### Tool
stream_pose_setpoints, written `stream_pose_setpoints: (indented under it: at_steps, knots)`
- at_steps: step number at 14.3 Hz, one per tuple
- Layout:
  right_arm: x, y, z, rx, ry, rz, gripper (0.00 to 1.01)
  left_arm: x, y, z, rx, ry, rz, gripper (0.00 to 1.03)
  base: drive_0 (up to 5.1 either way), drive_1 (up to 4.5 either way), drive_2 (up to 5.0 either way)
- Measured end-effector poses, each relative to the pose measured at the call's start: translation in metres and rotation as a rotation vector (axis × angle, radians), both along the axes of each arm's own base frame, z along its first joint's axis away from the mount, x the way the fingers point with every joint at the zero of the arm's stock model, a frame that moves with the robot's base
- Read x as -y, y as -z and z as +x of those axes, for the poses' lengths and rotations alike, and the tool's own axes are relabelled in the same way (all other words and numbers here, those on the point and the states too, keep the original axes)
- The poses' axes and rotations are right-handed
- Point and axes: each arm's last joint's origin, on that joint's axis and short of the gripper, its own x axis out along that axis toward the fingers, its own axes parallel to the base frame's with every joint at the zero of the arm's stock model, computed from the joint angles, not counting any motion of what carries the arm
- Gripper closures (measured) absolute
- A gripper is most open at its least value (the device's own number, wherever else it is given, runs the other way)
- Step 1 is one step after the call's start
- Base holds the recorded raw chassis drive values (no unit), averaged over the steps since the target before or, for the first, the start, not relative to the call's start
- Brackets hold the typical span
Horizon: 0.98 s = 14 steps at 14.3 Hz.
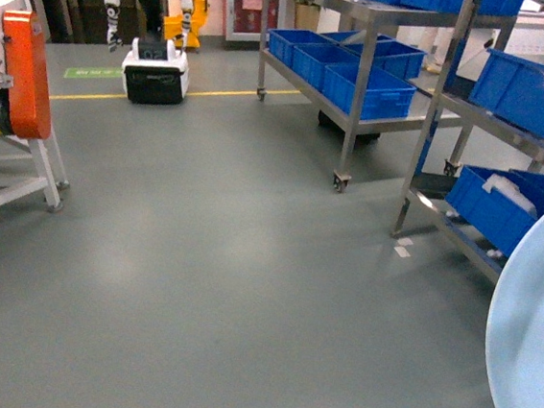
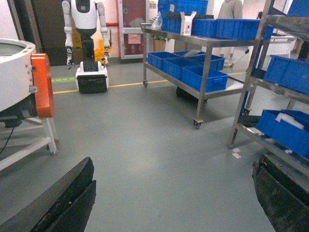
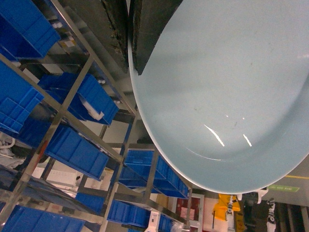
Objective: Place blue tray on left shelf second layer neatly
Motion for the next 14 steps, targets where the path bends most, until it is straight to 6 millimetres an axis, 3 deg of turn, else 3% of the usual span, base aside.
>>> stream_pose_setpoints:
  at_steps: [14]
  knots:
    - [0.0, -0.0001, 0.0, 0.002, 0.0, 0.0, 0.99, -0.0002, 0.0, 0.0, 0.0, -0.004, 0.0, 0.05, -0.1, 4.22, -4.4]
